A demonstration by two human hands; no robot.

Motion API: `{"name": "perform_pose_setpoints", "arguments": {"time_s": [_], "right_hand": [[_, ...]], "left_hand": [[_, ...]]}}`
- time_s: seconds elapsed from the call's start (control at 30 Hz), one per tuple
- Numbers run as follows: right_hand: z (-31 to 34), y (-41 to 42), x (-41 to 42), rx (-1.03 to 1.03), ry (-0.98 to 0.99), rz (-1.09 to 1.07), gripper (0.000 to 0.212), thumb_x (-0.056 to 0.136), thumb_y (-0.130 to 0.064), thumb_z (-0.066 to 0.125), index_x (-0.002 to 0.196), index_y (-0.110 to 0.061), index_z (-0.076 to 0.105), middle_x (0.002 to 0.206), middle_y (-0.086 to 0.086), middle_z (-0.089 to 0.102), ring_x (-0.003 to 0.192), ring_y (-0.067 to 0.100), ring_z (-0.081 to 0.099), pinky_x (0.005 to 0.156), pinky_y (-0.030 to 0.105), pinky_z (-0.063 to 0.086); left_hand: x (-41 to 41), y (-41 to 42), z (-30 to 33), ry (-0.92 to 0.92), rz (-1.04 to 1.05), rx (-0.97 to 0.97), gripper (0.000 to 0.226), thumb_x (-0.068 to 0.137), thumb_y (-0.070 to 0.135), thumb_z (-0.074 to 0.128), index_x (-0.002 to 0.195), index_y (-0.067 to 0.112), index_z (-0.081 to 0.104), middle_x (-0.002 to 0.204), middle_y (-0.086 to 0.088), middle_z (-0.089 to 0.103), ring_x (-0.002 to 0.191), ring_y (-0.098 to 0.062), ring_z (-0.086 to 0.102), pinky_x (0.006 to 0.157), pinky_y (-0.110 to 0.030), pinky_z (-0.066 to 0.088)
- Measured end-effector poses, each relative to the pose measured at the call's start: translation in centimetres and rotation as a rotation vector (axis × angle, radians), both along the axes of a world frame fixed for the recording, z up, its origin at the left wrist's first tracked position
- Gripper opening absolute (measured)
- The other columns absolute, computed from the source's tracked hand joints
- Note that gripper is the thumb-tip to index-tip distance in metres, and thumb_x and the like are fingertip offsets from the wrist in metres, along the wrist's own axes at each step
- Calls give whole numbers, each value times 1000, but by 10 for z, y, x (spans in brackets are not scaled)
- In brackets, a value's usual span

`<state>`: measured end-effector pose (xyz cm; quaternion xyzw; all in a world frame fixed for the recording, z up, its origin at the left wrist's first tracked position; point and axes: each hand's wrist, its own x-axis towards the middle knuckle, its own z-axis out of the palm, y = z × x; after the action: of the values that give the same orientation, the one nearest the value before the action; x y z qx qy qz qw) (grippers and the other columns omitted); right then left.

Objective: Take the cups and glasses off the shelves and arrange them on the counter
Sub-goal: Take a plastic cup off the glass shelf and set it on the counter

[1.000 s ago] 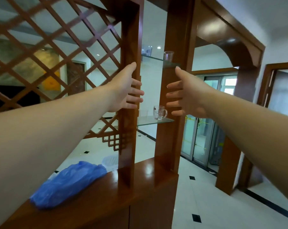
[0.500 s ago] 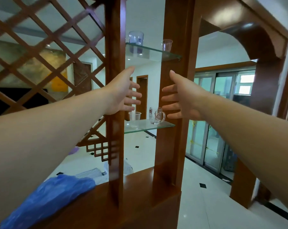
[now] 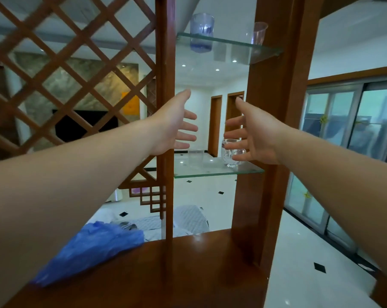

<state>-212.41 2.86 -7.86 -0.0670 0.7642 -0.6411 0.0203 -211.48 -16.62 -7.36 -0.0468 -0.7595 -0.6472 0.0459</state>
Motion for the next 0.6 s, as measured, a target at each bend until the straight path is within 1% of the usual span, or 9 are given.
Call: {"name": "perform_pose_setpoints", "arguments": {"time_s": [0.13, 0.3, 0.47, 0.6], "right_hand": [[-8, 2, -24, -15, -12, 19, 71, 100, -70, 39, 146, -18, 54, 149, 16, 56, 129, 39, 59, 106, 59, 48], [-18, 2, -51, -7, -41, 18, 72, 100, -70, 38, 147, -18, 53, 149, 15, 57, 129, 39, 59, 109, 60, 47], [-27, 0, -78, -19, -63, 10, 74, 99, -71, 38, 147, -18, 53, 150, 15, 56, 131, 39, 58, 111, 60, 45], [-35, -4, -100, -36, -66, -5, 72, 99, -71, 39, 145, -18, 56, 147, 14, 59, 125, 38, 61, 109, 59, 48]], "left_hand": [[-19, -1, -12, -37, 17, 5, 76, 100, 70, 29, 146, 14, 52, 148, -18, 57, 132, -38, 57, 115, -55, 42], [-46, -3, -30, -78, 12, 27, 76, 100, 70, 30, 147, 15, 51, 153, -17, 53, 135, -38, 54, 116, -54, 41], [-69, -4, -39, -77, -1, 42, 79, 98, 73, 30, 150, 16, 49, 159, -17, 45, 143, -37, 47, 119, -55, 37], [-83, -2, -48, -74, 3, 59, 80, 96, 75, 30, 149, 18, 49, 163, -14, 41, 145, -34, 44, 120, -55, 35]]}}
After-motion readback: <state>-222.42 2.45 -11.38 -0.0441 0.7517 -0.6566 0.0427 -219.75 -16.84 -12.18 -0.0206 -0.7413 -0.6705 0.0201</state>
